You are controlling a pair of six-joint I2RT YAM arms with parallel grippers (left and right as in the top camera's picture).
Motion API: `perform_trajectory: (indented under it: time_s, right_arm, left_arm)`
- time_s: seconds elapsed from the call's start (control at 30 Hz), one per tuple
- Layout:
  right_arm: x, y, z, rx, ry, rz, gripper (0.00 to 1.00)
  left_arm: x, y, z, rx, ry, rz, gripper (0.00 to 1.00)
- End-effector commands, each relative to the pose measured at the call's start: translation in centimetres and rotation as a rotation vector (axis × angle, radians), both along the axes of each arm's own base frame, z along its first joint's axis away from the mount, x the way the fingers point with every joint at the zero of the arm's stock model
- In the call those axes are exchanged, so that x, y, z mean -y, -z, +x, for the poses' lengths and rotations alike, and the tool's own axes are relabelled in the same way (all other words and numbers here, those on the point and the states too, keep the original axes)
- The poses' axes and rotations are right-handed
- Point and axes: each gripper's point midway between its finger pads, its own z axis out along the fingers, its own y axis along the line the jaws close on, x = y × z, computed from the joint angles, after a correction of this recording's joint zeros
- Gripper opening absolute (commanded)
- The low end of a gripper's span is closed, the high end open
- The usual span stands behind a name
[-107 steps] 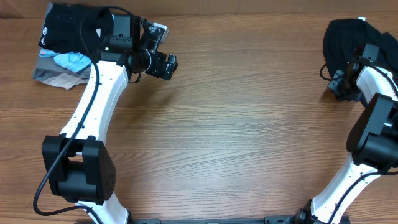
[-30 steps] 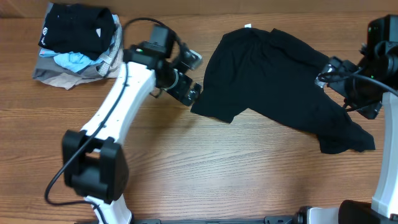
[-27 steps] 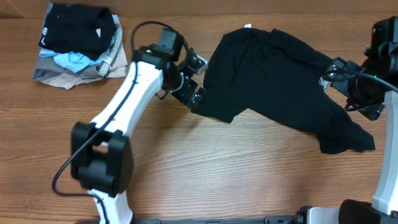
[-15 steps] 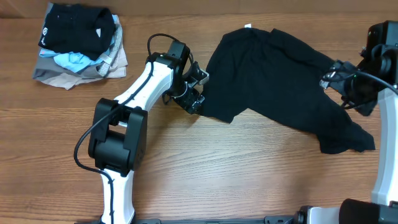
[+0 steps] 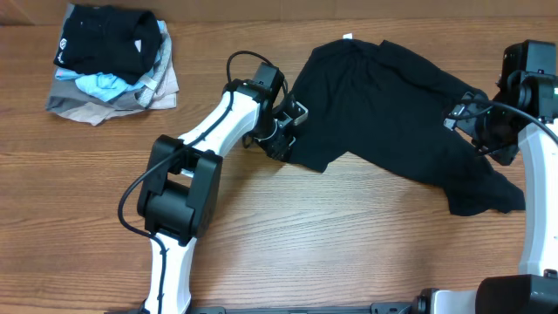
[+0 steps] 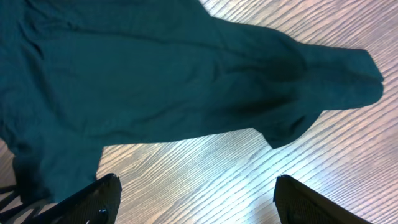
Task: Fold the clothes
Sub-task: 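Grasp the t-shirt's upper left corner with the left gripper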
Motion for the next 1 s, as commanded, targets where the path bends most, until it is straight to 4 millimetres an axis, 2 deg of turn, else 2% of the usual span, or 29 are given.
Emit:
perform_trajectory:
  time_s: [0.0, 0.1, 0.2, 0.23, 0.4, 0.57, 0.73, 0.8, 0.87, 0.97]
  right_arm:
    - [0.9, -0.1, -0.2, 0.006, 0.020, -0.024, 0.83]
    - [1.4, -0.1, -0.4, 0.000, 0.035, -0.030, 0.83]
    - [1.7, -0.1, -0.5, -0.002, 0.045, -0.030, 0.83]
    - [1.8, -0.1, -0.6, -0.004, 0.048, -0.029, 0.83]
    - [1.9, 0.0, -1.1, -0.023, 0.055, -0.025, 0.82]
    - [1.7, 0.2, -1.6, -0.045, 0.061, -0.018, 0.81]
    - [1.4, 1.0, -2.1, -0.074, 0.056, 0.001, 0.79]
    - [0.7, 2.1, -2.6, -0.105, 0.040, 0.024, 0.78]
    - [0.1, 3.1, -3.1, -0.136, 0.028, 0.041, 0.78]
    - [-0.6, 4.6, -3.8, -0.178, 0.014, 0.059, 0.78]
  left_arm:
    - [-0.3, 3.0, -0.4, -0.061, -0.065, 0.042, 0.57]
    - [-0.1, 4.1, -0.3, -0.082, -0.129, 0.043, 0.41]
    - [-0.1, 4.3, -0.3, -0.098, -0.181, 0.044, 0.08]
    - [-0.1, 4.3, -0.3, -0.099, -0.185, 0.045, 0.04]
    - [-0.8, 3.1, 0.6, -0.072, -0.239, 0.057, 0.04]
    - [-3.4, -2.4, 3.9, -0.015, -0.372, 0.034, 0.04]
    - [-6.5, -9.4, 8.6, 0.110, -0.512, -0.049, 0.04]
    - [-8.5, -12.9, 11.1, 0.186, -0.571, -0.099, 0.04]
    - [-9.7, -15.0, 12.5, 0.232, -0.599, -0.132, 0.04]
    - [-11.3, -16.6, 13.5, 0.269, -0.636, -0.152, 0.04]
